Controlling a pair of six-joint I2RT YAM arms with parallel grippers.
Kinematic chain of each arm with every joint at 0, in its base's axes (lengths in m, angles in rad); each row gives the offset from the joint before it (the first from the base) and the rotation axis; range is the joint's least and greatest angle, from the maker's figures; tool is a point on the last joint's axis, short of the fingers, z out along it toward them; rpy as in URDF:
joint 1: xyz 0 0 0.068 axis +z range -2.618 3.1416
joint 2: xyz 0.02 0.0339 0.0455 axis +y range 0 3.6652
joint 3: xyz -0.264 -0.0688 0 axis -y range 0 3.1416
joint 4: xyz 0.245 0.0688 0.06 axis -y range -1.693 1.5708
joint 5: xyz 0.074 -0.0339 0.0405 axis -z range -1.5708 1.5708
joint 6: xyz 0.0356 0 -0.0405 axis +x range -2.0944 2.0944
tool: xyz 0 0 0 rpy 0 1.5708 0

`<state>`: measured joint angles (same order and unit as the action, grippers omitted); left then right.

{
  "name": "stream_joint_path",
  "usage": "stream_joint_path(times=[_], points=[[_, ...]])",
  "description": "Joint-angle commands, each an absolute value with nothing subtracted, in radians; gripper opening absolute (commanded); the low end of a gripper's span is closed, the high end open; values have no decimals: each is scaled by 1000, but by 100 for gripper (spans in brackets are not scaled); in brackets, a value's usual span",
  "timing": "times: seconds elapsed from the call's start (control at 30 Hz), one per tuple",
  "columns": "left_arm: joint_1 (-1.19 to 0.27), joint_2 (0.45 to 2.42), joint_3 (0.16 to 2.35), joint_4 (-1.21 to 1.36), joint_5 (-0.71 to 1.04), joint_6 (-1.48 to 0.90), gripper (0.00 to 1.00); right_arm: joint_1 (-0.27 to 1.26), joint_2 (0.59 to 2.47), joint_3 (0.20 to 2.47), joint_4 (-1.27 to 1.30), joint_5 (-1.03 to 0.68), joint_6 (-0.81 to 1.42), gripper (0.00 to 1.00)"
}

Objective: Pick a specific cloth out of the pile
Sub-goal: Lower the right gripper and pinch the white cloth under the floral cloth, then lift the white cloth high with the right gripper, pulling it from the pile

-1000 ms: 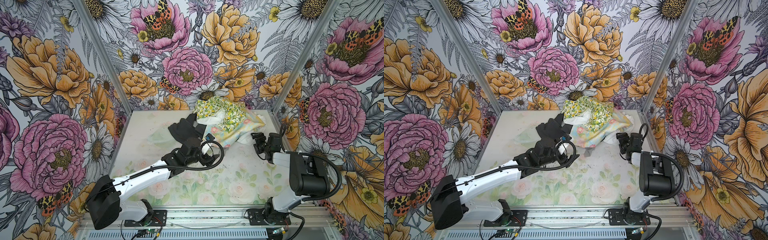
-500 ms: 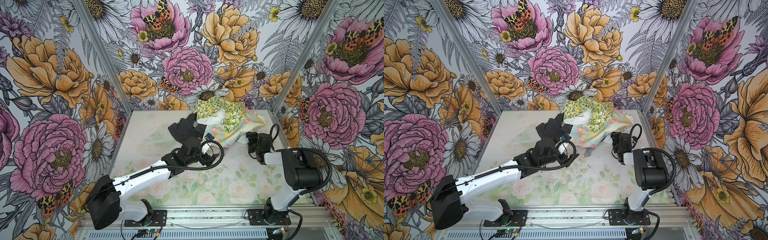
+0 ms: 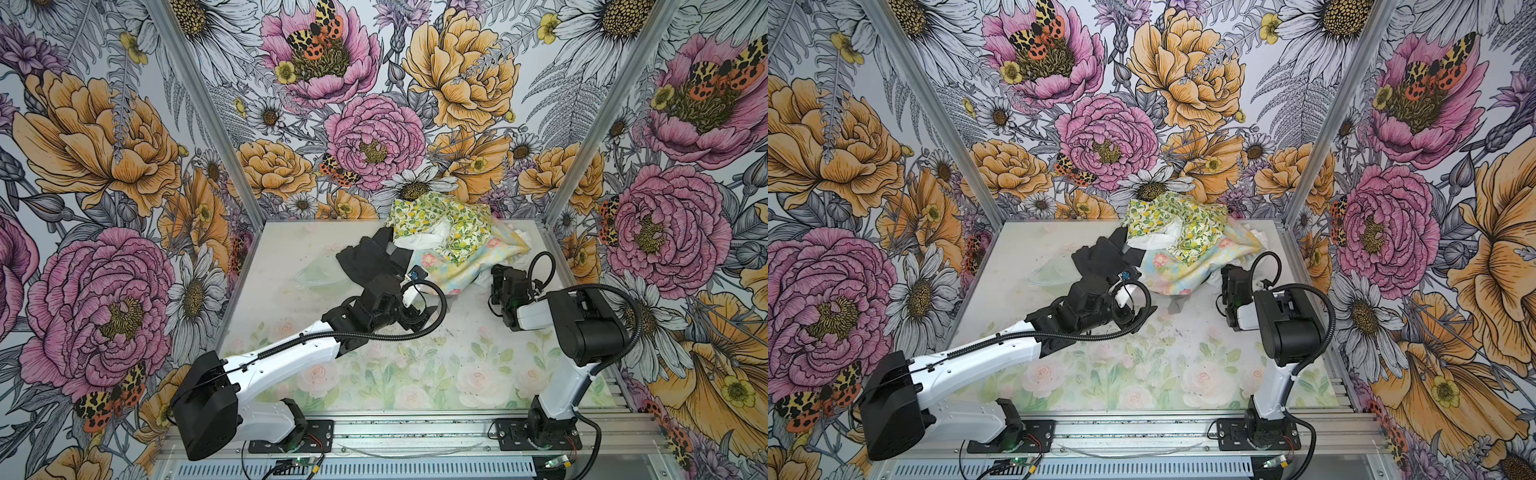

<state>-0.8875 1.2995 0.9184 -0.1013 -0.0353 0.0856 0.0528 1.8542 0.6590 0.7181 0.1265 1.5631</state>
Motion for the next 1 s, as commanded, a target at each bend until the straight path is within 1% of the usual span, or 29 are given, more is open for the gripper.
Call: stream_joint_path(times=[0.0, 0.03, 0.07, 0.1, 0.13, 0.27, 0.33, 0.5, 0.7, 0.83, 0.97], points=[[-890, 1267, 920, -97, -61, 87, 97, 47, 1915, 698, 726, 99, 1558, 83], [-888, 1267, 920, -98, -61, 86, 97, 46, 1921, 698, 730, 104, 1561, 83], [-885, 1266, 921, -98, -61, 87, 97, 45, 1924, 695, 735, 110, 1565, 80], [-883, 1266, 921, -98, -61, 86, 97, 43, 1925, 695, 741, 109, 1562, 76], [-884, 1266, 920, -98, -61, 85, 97, 38, 1925, 696, 745, 106, 1558, 69], [-882, 1266, 920, -95, -57, 81, 97, 21, 1899, 684, 780, 113, 1527, 18], [-879, 1267, 920, -93, -53, 78, 97, 11, 1864, 677, 771, 128, 1491, 0], [-873, 1272, 920, -93, -51, 73, 97, -27, 1779, 666, 721, 130, 1426, 0], [-853, 1269, 923, -86, -54, 55, 97, -31, 1637, 713, 554, 141, 1329, 0], [-840, 1267, 924, -87, -63, 49, 97, -41, 1559, 798, 411, 131, 1264, 0], [-829, 1261, 921, -87, -76, 46, 97, -46, 1518, 910, 313, 109, 1198, 0]])
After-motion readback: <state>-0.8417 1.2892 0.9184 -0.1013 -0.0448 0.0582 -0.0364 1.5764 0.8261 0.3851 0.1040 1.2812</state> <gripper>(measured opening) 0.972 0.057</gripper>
